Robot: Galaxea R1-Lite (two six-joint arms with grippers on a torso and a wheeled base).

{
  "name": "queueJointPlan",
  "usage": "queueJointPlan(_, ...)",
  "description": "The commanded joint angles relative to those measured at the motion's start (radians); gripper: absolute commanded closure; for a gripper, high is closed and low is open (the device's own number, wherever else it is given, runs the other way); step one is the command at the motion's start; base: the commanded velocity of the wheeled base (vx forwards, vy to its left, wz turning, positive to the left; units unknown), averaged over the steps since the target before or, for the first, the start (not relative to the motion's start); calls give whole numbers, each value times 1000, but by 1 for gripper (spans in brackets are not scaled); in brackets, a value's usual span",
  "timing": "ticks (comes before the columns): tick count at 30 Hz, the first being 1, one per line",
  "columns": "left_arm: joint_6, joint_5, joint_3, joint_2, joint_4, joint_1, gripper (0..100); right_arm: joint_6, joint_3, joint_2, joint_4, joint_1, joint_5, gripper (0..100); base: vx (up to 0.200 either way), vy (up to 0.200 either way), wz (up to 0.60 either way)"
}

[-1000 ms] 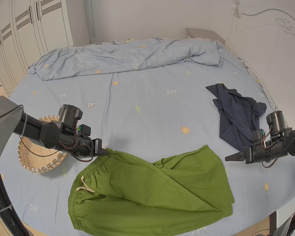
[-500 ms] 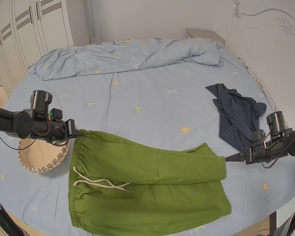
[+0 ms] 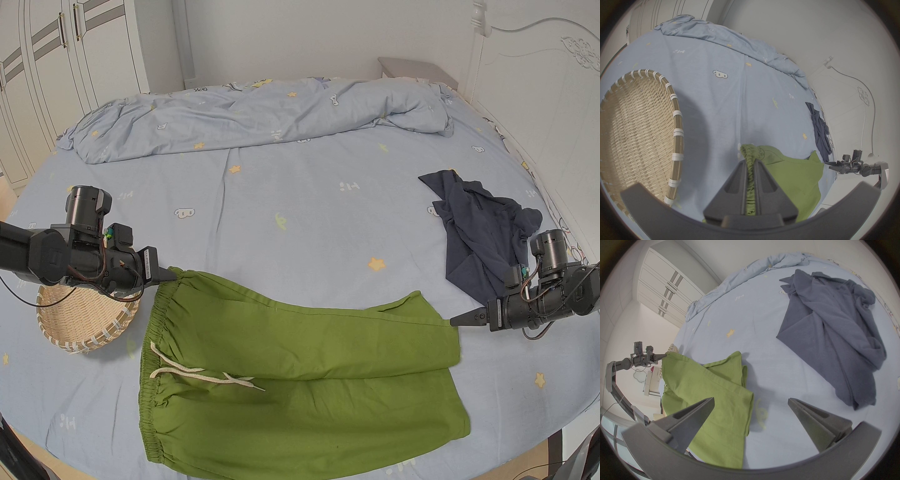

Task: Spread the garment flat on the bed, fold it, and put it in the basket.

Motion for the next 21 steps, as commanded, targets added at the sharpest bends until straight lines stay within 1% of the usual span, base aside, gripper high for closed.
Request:
queueJointPlan(1, 1, 0, -2, 6, 0, 5, 100, -13, -25, 133, -49, -5, 41, 0, 0, 0, 0)
queueJointPlan(3, 1, 2, -2, 9, -1, 6, 100, -13, -25, 146, -69, -3, 96, 0, 0, 0, 0)
queueJointPlan(4, 1, 2, -2, 9, -1, 6, 100, -13, -25, 146, -69, -3, 96, 0, 0, 0, 0)
queueJointPlan(5, 1, 2, -4, 12, -1, 8, 100, -15, -25, 149, -83, -2, 133, 0, 0, 0, 0)
queueJointPlan(14, 1, 2, -7, 23, -1, 8, 100, -12, -20, 143, -92, 3, 141, 0, 0, 0, 0)
queueJointPlan(18, 1, 2, -7, 26, -1, 8, 100, -6, -15, 146, -112, 32, 141, 0, 0, 0, 0)
queueJointPlan(21, 1, 2, -8, 29, -3, 8, 100, -4, -2, 144, -140, 35, 139, 0, 0, 0, 0)
